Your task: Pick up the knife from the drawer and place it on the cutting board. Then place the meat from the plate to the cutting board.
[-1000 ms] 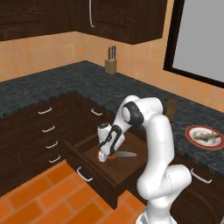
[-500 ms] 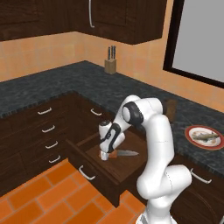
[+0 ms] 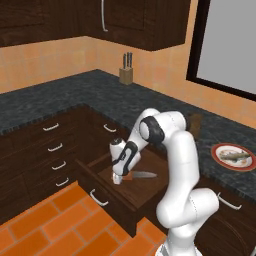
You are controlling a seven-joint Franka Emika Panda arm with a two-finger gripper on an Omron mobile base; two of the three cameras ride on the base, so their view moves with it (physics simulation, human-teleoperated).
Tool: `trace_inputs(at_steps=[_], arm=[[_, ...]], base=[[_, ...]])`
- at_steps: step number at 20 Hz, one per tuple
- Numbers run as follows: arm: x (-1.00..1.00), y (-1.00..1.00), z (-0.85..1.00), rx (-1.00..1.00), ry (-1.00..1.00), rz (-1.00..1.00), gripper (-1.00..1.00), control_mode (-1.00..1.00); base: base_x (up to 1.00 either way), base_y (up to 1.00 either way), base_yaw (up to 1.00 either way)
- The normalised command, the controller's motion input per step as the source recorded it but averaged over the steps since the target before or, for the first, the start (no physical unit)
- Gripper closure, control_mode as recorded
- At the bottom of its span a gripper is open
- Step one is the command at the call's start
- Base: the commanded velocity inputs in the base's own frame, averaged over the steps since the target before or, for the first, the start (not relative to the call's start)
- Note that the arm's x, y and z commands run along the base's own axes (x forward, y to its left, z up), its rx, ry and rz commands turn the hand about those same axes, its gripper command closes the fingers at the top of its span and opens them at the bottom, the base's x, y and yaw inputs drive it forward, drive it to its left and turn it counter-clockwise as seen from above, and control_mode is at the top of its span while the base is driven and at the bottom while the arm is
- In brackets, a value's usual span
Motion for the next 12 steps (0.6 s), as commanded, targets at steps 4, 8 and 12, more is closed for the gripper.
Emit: trace_inputs(at_steps=[4, 8, 12], arm=[[-0.28, 0.17, 0.75, -0.02, -0.08, 0.00, 1.00, -1.00], [-0.44, 0.15, 1.00, 0.00, 0.00, 0.00, 1.00, -1.00], [-0.55, -0.19, 1.00, 0.04, -0.12, 0.00, 1.00, -1.00]], base=[[0.00, 0.00, 0.00], [0.00, 0.00, 0.00], [0.00, 0.00, 0.00]])
